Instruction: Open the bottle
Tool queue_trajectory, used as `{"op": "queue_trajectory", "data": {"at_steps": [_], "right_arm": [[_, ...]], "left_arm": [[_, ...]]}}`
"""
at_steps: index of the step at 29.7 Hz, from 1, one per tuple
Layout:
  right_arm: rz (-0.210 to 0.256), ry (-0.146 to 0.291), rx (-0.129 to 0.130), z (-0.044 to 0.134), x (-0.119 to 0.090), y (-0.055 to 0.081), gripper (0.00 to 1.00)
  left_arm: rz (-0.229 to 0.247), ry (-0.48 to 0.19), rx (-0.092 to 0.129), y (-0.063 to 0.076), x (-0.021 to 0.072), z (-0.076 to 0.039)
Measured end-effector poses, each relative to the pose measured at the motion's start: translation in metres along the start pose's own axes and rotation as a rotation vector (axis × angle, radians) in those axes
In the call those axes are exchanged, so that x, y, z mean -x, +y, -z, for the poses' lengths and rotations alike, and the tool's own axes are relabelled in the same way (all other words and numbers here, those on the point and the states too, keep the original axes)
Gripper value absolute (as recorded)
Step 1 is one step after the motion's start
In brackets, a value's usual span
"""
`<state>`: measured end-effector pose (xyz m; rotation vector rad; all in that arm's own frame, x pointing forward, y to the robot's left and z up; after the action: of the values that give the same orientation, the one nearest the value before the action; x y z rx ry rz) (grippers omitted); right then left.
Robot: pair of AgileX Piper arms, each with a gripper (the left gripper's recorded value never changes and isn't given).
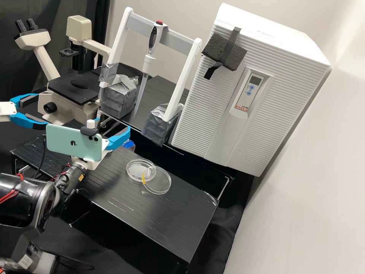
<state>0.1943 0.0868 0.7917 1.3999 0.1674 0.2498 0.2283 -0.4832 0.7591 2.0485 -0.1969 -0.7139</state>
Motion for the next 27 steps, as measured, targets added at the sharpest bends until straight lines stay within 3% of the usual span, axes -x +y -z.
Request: {"op": "queue_trajectory", "data": {"at_steps": [7,8,15,16,17,22,24,27], "right_arm": [[-0.014,-0.023,-0.038,-0.007,-0.001,0.003,1.0],[-0.013,-0.022,-0.038,-0.007,-0.001,0.003,1.0],[-0.013,-0.018,-0.036,-0.006,-0.001,0.003,1.0],[-0.013,-0.018,-0.036,-0.006,-0.001,0.003,1.0],[-0.013,-0.018,-0.036,-0.006,-0.001,0.003,1.0],[-0.013,-0.018,-0.036,-0.006,-0.001,0.003,1.0],[-0.013,-0.018,-0.036,-0.006,-0.001,0.003,1.0],[-0.013,-0.018,-0.036,-0.006,-0.001,0.003,1.0]], "left_arm": [[0.001,-0.009,-0.007,0.0,-0.0009,-0.002],[0.001,-0.017,-0.029,0.0,-0.0014,-0.004],[-0.025,-0.03,-0.124,0.003,-0.0031,-0.013],[-0.034,-0.019,-0.14,0.004,-0.0029,-0.013],[-0.049,0.007,-0.173,0.005,-0.0012,-0.015],[-0.09,0.065,-0.259,0.01,0.0025,-0.019],[-0.098,0.073,-0.269,0.011,0.0028,-0.02],[-0.098,0.076,-0.264,0.011,0.0029,-0.019]]}}
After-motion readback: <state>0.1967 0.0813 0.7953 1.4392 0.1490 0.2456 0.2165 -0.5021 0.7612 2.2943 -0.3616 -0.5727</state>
